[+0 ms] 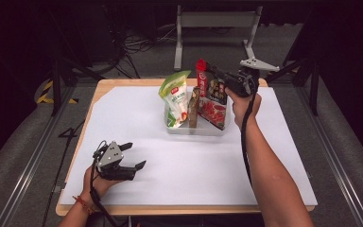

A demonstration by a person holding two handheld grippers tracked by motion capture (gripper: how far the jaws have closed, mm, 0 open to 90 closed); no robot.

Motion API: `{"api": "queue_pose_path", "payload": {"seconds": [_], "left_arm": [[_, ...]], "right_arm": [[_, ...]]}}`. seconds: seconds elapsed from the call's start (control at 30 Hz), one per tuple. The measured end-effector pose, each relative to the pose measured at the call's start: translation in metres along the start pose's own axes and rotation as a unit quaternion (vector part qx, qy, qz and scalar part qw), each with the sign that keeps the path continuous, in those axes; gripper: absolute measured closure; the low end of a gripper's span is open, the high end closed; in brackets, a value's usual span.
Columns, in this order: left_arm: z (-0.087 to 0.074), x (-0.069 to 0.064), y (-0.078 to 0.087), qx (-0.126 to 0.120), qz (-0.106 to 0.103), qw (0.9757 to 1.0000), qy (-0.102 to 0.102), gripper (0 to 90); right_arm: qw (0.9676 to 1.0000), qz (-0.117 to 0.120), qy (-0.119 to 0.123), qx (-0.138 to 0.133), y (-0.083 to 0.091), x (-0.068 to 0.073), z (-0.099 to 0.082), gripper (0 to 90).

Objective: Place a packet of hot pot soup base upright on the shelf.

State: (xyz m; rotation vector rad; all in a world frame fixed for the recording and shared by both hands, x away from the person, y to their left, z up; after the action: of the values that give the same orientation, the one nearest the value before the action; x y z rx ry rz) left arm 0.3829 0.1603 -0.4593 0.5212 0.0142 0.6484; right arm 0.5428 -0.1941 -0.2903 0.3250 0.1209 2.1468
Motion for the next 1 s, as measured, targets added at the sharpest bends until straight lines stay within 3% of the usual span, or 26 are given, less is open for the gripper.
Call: {"api": "queue_pose_path", "payload": {"seconds": [0.27, 0.4, 0.67, 1.0], "left_arm": [[0.0, -0.001, -0.001, 0.0, -0.004, 1.0, -0.001, 19.0], [0.0, -0.001, 0.0, -0.002, -0.003, 1.0, 0.0, 19.0], [-0.001, 0.0, -0.001, 0.0, -0.002, 1.0, -0.002, 18.9], [-0.001, 0.0, -0.002, 0.005, -0.004, 1.0, -0.002, 18.9]], "right_arm": [[0.9999, 0.007, 0.004, -0.014, -0.003, -0.001, -0.001, 88.9], [0.9996, 0.011, 0.016, -0.021, 0.0, -0.002, -0.007, 88.8], [0.9991, 0.03, 0.012, -0.026, 0.005, -0.006, -0.022, 88.6], [0.999, 0.025, 0.031, -0.018, 0.013, -0.006, -0.031, 88.3]]}}
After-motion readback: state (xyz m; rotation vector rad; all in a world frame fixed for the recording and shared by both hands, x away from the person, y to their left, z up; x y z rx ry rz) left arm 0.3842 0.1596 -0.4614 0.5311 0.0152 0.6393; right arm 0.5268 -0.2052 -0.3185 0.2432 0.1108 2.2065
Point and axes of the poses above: each handheld gripper's, and its own axes: y roughly backward along the jaws, z roughly out of its top, x roughly to its left, the point moved 5 cm from there along -y, roughly forward along the jaws, and after that the axes turned 4 degrees about -y, right-handed, at the moved point
